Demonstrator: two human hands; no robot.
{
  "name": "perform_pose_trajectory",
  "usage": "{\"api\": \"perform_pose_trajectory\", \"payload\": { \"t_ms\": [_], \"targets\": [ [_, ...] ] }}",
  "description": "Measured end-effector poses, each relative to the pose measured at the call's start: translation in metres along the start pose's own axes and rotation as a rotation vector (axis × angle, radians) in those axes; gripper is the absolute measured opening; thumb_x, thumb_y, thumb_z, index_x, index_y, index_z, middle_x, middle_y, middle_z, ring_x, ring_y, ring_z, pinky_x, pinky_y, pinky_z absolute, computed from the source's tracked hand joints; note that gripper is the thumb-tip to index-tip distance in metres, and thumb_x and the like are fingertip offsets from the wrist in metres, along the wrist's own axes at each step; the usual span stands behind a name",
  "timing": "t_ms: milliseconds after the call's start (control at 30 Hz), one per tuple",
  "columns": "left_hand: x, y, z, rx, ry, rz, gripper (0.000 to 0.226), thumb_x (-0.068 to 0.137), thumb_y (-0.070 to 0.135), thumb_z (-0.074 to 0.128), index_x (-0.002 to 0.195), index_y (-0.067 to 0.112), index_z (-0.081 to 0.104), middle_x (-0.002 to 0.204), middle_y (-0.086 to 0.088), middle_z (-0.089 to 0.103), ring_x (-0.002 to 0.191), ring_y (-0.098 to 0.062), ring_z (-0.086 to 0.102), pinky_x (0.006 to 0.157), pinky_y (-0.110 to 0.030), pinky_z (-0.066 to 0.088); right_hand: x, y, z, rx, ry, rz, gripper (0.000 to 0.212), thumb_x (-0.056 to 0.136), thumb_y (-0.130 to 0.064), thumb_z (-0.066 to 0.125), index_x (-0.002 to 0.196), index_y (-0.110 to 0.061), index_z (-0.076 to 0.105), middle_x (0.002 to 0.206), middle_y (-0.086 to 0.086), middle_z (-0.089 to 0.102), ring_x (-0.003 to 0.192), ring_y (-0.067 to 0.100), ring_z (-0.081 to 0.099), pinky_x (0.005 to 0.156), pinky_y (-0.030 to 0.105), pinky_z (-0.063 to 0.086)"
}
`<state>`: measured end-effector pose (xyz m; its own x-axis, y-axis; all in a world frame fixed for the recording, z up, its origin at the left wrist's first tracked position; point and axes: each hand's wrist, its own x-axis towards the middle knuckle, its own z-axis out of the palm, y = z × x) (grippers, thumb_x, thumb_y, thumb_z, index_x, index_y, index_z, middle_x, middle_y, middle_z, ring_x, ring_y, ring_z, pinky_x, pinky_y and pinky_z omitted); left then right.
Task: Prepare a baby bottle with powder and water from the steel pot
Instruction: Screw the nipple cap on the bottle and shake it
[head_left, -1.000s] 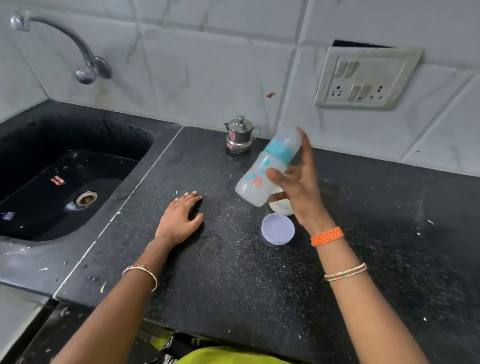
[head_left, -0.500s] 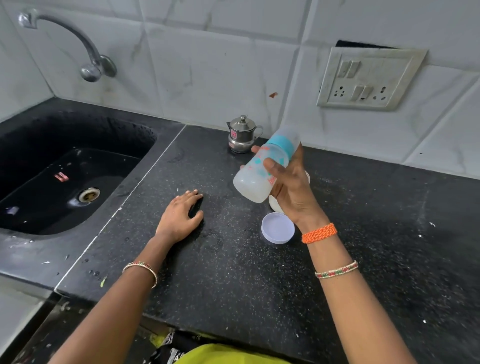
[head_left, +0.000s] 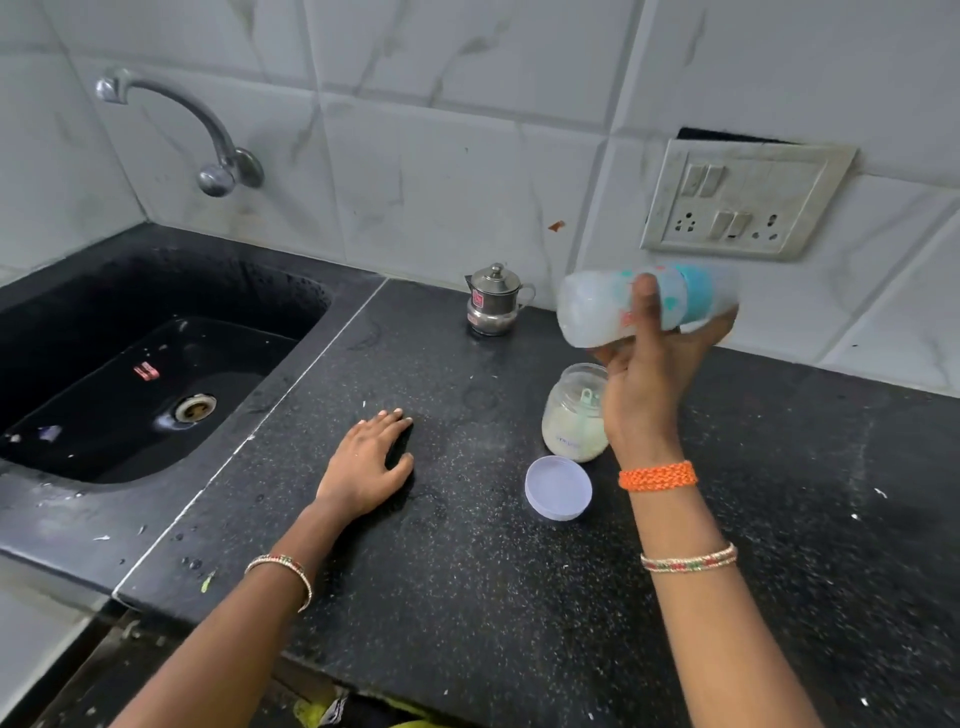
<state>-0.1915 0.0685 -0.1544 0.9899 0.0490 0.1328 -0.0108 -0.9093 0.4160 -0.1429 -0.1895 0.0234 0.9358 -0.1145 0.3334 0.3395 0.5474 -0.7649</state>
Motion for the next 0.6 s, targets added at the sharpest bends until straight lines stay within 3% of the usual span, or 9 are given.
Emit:
{"api": "perform_pose_trajectory", "payload": {
  "t_ms": [67, 133, 200, 300, 333, 433, 467, 567, 600],
  "targets": [
    [0.0, 0.0, -0.001, 0.006, -0.004, 0.008, 0.078, 0.077, 0.057, 0.026, 0.143, 0.017, 0.04, 0.151, -0.003, 0.035, 0.141, -0.018, 0.027, 0.115, -0.033, 0.013, -0.001, -0.006, -0.002, -0.258, -0.249, 0.006, 0.115, 0.063, -0.013, 0.085, 0.148, -0.018, 0.009, 0.116, 0.002, 0.056, 0.095, 0.006, 0.066, 0.076, 0.035, 0.058],
    [0.0, -0.001, -0.002, 0.007, -0.005, 0.007, 0.081, 0.074, 0.059, 0.025, 0.142, 0.018, 0.04, 0.151, -0.002, 0.035, 0.141, -0.018, 0.028, 0.115, -0.034, 0.014, -0.009, -0.008, -0.005, -0.428, -0.519, 0.082, 0.113, 0.058, -0.002, 0.086, 0.146, -0.02, 0.017, 0.123, 0.01, 0.055, 0.098, 0.013, 0.066, 0.079, 0.032, 0.057],
    [-0.001, -0.001, -0.002, 0.004, -0.004, 0.005, 0.081, 0.074, 0.059, 0.025, 0.142, 0.017, 0.041, 0.15, -0.003, 0.036, 0.141, -0.018, 0.029, 0.115, -0.034, 0.015, -0.008, -0.006, -0.003, -0.29, -0.312, 0.021, 0.109, 0.06, -0.013, 0.088, 0.144, -0.023, 0.02, 0.129, 0.02, 0.052, 0.101, 0.019, 0.063, 0.078, 0.039, 0.058],
    [-0.001, 0.002, -0.001, -0.002, 0.022, -0.001, 0.08, 0.073, 0.057, 0.027, 0.139, 0.016, 0.045, 0.148, -0.004, 0.04, 0.14, -0.019, 0.032, 0.115, -0.035, 0.018, -0.006, 0.01, 0.004, -0.007, 0.287, -0.081, 0.096, 0.074, -0.017, 0.08, 0.143, -0.023, 0.013, 0.135, 0.018, 0.046, 0.107, 0.024, 0.06, 0.079, 0.059, 0.055],
    [-0.001, 0.002, -0.002, -0.01, 0.028, -0.006, 0.079, 0.073, 0.056, 0.027, 0.138, 0.016, 0.047, 0.148, -0.005, 0.041, 0.139, -0.019, 0.032, 0.115, -0.035, 0.019, -0.007, 0.016, 0.005, -0.058, 0.279, -0.05, 0.094, 0.075, -0.012, 0.078, 0.142, -0.022, 0.014, 0.132, 0.014, 0.047, 0.105, 0.022, 0.06, 0.08, 0.058, 0.055],
    [-0.002, 0.002, -0.004, -0.039, 0.031, -0.012, 0.078, 0.072, 0.055, 0.029, 0.136, 0.016, 0.049, 0.147, -0.005, 0.043, 0.138, -0.02, 0.034, 0.115, -0.034, 0.02, -0.022, 0.021, 0.003, -0.302, -0.184, 0.178, 0.081, 0.074, 0.004, 0.075, 0.138, -0.015, 0.029, 0.111, 0.003, 0.057, 0.086, 0.006, 0.066, 0.069, 0.034, 0.059],
    [-0.002, 0.002, -0.004, -0.043, 0.029, -0.009, 0.078, 0.072, 0.055, 0.029, 0.136, 0.016, 0.049, 0.146, -0.005, 0.043, 0.138, -0.02, 0.034, 0.115, -0.034, 0.02, -0.023, 0.021, 0.001, -0.255, -0.184, 0.178, 0.075, 0.076, 0.006, 0.072, 0.136, -0.013, 0.032, 0.109, 0.004, 0.058, 0.084, 0.005, 0.066, 0.067, 0.031, 0.058],
    [-0.002, 0.002, -0.004, -0.044, 0.037, -0.012, 0.077, 0.073, 0.055, 0.03, 0.136, 0.015, 0.05, 0.146, -0.005, 0.044, 0.138, -0.02, 0.035, 0.115, -0.036, 0.021, -0.01, 0.027, 0.008, 0.02, 0.346, 0.045, 0.08, 0.077, -0.012, 0.076, 0.137, -0.011, 0.024, 0.124, 0.02, 0.054, 0.096, 0.022, 0.063, 0.07, 0.045, 0.058],
    [-0.002, 0.003, -0.004, -0.047, 0.038, -0.015, 0.077, 0.072, 0.055, 0.03, 0.135, 0.015, 0.05, 0.146, -0.005, 0.044, 0.138, -0.02, 0.035, 0.115, -0.036, 0.021, -0.009, 0.032, 0.01, -0.044, 0.451, 0.002, 0.086, 0.076, -0.014, 0.076, 0.14, -0.012, 0.018, 0.131, 0.02, 0.049, 0.104, 0.026, 0.061, 0.078, 0.05, 0.058]
  ]
}}
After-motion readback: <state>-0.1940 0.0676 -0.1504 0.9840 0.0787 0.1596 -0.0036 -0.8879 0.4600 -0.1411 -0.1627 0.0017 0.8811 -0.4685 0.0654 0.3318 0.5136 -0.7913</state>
